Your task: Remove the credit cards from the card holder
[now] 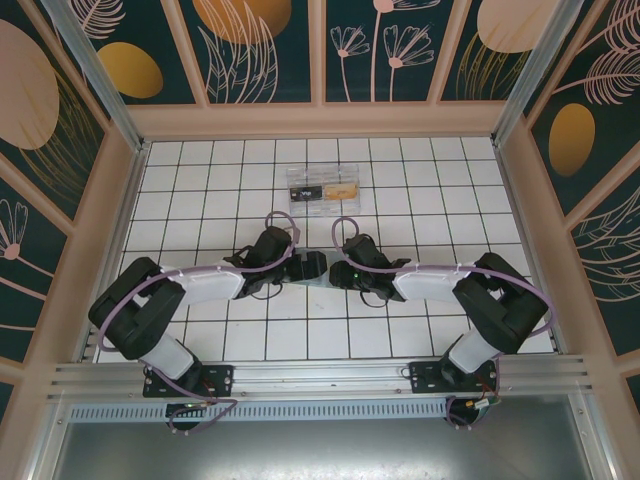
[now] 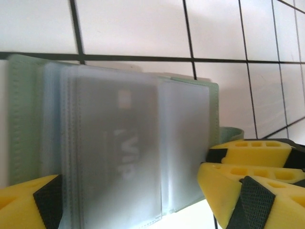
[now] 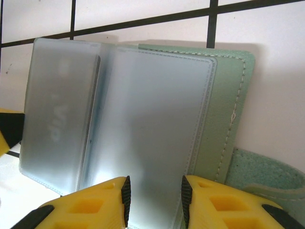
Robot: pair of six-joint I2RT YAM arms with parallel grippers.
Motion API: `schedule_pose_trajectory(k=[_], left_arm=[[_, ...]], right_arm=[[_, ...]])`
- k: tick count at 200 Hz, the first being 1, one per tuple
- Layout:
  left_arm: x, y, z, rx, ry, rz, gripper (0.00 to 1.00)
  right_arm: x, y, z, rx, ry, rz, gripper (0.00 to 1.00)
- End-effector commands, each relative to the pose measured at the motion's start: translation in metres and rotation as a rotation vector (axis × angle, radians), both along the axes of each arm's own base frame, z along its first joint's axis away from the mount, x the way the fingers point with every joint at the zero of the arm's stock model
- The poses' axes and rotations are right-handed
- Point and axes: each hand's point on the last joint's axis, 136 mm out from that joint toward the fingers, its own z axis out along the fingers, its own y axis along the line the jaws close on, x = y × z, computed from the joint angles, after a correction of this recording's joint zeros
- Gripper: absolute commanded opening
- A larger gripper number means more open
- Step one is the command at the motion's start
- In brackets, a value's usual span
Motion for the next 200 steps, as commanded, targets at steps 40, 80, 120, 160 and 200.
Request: schedule_pose_trajectory(k=[40,80,120,160,200], left_arm=[[0.008,-0.005,0.017,0.002,-0.054,-0.012,0.90],[0.006,-0.006,-0.002,0.022,-0.010,-0.018,0.90],[0.001,-0.011,-0.009,0.000,0.016,-0.039,0.89],[-0.004,-0.019,-0.008,-0.046,0.029,-0.071,0.90],[-0.008,-0.024,-0.007,-0.075,0.033,-0.088,0.95]], right_arm=[[-0.003,-0.004,-0.009,-0.004,0.023,-0.009,0.37],[-0.004,-0.006,-0.009,-0.009,0.023,-0.012,0.37],[-0.003,-0.005,-0.009,-0.007,0.024,-0.010,0.36],[-0.003,-0.005,-0.011,-0.008,0.027,-0.011,0.37],[-0.004,-0.005,-0.011,-0.007,0.027,-0.010,0.37]])
